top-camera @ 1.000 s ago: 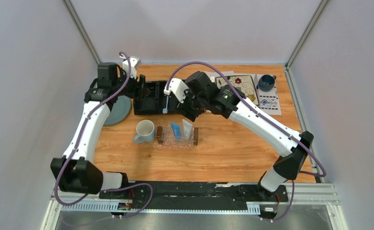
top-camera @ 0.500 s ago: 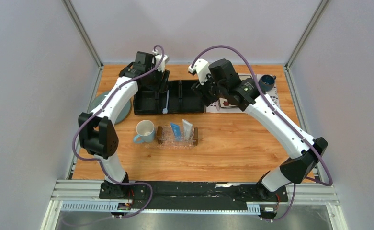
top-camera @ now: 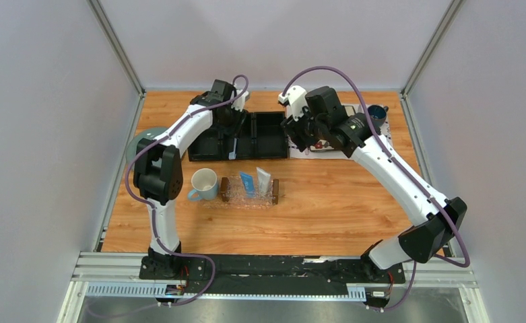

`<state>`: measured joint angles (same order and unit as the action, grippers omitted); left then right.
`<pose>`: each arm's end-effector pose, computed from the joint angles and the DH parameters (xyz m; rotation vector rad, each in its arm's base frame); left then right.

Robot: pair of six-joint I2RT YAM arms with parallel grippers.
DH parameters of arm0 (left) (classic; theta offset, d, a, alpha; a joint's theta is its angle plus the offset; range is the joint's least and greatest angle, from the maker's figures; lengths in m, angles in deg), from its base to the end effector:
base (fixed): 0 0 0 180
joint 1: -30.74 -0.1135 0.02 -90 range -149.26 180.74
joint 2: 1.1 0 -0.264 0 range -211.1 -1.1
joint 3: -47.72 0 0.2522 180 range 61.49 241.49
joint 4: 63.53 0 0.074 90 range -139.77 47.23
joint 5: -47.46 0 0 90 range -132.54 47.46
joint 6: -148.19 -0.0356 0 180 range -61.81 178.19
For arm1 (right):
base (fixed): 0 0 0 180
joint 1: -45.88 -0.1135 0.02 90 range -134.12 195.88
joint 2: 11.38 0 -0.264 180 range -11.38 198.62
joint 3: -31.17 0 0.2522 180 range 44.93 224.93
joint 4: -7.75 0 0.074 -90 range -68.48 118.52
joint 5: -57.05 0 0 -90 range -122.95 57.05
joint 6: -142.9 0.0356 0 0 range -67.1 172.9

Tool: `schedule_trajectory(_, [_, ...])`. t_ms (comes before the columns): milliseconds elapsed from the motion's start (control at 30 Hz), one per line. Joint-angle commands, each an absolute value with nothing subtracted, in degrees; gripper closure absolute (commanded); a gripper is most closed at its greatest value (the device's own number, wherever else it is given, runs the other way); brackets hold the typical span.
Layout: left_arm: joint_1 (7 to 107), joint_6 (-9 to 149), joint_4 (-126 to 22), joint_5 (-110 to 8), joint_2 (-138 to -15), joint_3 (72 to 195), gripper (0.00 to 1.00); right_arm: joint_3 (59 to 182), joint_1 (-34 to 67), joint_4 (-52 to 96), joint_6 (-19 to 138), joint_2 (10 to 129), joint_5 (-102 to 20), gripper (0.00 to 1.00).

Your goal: Prepare toiletry sets of a toothbrush and toothpaste on the tray

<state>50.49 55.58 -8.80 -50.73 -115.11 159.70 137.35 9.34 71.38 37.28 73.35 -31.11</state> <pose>0.4118 -0.1532 0.2544 0.5529 2.5137 -0.2966 0.2511 0.1847 0.3950 -1.0012 2.0830 0.1495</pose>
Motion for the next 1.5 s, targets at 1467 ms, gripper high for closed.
schedule_trajectory(1467, [52.8, 57.6, -7.8, -44.0, -125.8, 164.7, 0.64, 128.2, 12.2, 65.1, 39.2, 67.6, -38.1, 0.4])
